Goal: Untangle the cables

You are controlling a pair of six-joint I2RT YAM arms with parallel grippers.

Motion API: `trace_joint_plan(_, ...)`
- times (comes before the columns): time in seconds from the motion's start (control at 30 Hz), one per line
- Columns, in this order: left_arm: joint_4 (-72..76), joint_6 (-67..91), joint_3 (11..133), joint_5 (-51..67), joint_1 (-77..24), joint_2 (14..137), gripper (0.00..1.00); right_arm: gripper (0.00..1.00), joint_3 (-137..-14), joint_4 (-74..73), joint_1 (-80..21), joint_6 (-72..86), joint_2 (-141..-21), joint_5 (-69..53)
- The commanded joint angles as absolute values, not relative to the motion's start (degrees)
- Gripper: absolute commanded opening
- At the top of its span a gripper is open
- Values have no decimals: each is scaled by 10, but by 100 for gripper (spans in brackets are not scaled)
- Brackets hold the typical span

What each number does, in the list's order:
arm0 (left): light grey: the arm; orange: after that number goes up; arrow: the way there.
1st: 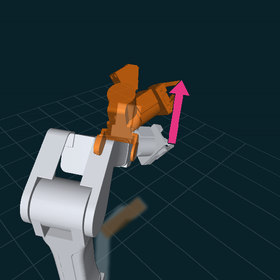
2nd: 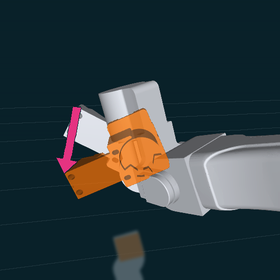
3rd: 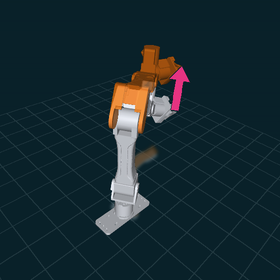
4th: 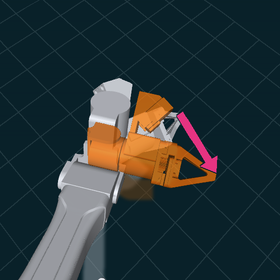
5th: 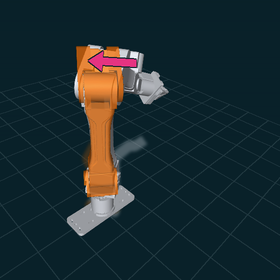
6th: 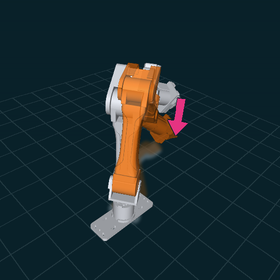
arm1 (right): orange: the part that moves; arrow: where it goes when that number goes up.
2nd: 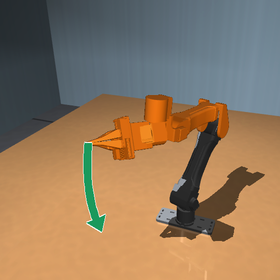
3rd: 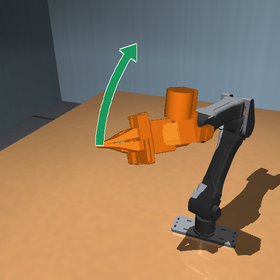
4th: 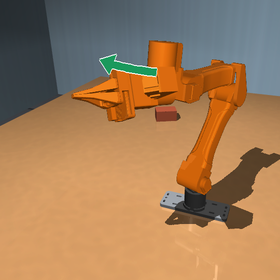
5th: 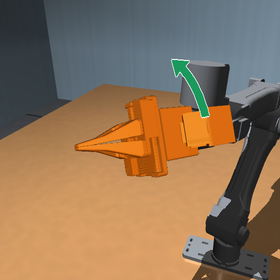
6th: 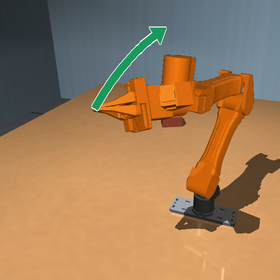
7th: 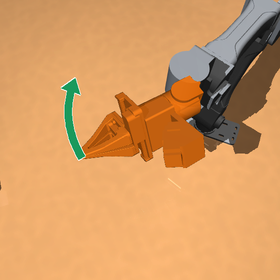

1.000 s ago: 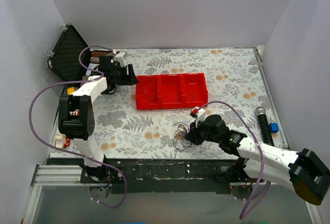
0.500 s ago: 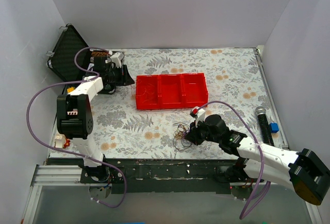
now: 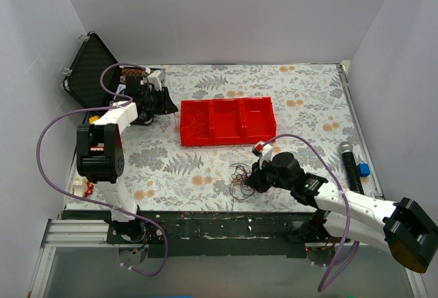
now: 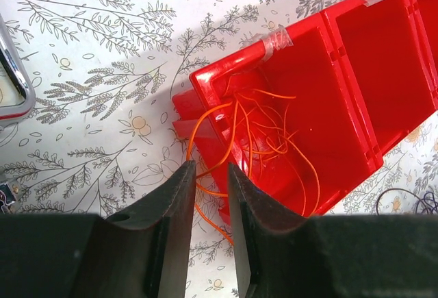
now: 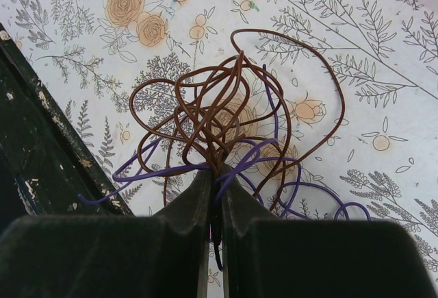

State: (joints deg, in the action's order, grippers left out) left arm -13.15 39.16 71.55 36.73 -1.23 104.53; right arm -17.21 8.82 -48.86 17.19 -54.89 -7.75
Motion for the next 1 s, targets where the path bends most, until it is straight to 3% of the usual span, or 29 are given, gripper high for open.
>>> trace_joint_plan(0.0,-126,374,708,374,-13,1035,25,2,-180,116,-487,168,-549,-87)
trace_joint_plan(0.1,-127,360,701,362,-11,1033,31,2,-179,116,-487,168,-547,-87)
trace_joint_plan(0.23,-123,354,700,367,-9,1034,52,2,-178,118,-487,169,-546,-89)
trace_joint_plan(0.43,-120,370,706,381,-8,1043,53,2,-180,118,-487,169,-548,-89)
trace_joint_plan(0.53,-113,379,703,386,-8,1051,45,2,-181,116,-488,170,-549,-88)
trace_joint_plan(0.73,-73,406,697,384,-5,1065,16,2,-185,112,-487,171,-550,-85)
trace_joint_plan(0.97,-73,404,704,391,-6,1070,8,2,-186,110,-487,170,-555,-84)
